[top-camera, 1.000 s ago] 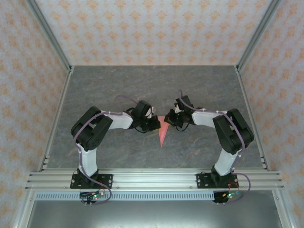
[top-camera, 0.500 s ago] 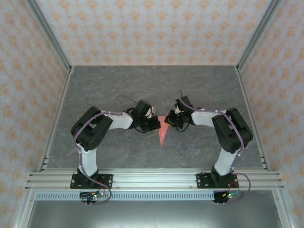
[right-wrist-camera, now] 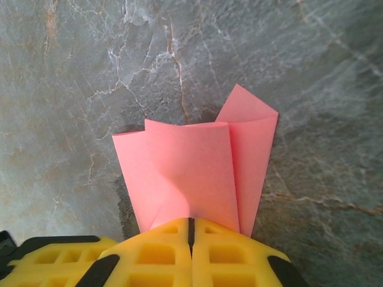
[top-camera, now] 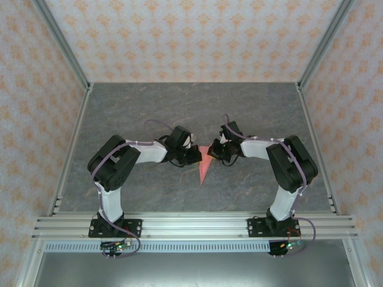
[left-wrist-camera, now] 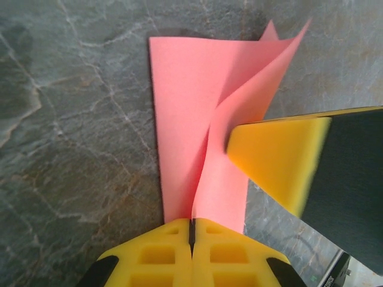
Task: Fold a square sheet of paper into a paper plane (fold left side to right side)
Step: Fold the wing for the fifth time at the center of the table.
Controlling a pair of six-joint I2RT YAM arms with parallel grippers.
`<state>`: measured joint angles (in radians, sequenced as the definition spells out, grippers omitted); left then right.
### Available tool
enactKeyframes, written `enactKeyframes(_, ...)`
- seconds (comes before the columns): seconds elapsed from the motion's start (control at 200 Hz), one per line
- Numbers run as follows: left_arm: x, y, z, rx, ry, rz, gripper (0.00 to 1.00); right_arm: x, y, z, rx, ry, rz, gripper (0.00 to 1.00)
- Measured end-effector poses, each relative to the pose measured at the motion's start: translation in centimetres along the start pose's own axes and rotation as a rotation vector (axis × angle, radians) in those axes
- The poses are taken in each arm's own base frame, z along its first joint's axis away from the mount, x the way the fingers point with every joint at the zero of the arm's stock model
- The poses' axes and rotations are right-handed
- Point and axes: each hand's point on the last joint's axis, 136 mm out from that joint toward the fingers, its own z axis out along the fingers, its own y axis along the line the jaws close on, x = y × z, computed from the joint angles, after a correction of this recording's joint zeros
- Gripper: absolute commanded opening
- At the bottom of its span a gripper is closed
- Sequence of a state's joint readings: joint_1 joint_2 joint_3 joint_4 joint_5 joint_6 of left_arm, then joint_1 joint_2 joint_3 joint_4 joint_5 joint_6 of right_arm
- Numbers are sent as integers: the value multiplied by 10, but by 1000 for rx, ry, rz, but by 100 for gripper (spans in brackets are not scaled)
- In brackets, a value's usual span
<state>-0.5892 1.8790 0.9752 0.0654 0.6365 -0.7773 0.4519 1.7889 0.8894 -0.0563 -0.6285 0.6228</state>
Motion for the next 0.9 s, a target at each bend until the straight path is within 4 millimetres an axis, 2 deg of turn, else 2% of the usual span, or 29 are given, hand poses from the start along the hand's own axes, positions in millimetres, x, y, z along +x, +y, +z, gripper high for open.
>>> enactKeyframes(0.2,-4,-10,-29,-35,-48,32,22,2,1,1,-1,8,-10,5)
enactKeyframes(0.315,-4,-17,-44,-35,-73,51,21,2,1,1,0,8,-13,5)
enactKeyframes(0.445,5,-23,-54,-4,-64,63,19,2,1,1,1,8,-13,5)
enactKeyframes(0.53,17,-34,-52,31,-29,80,17,2,1,1,0,8,-16,5)
enactKeyframes(0.701,53,-59,-37,84,66,130,15,2,1,1,0,8,-16,5)
enactKeyframes(0.766,58,-58,-29,82,88,123,15,2,1,1,0,8,-16,5)
enactKeyframes(0.901,61,-40,-15,41,116,83,14,2,2,1,0,8,-17,5)
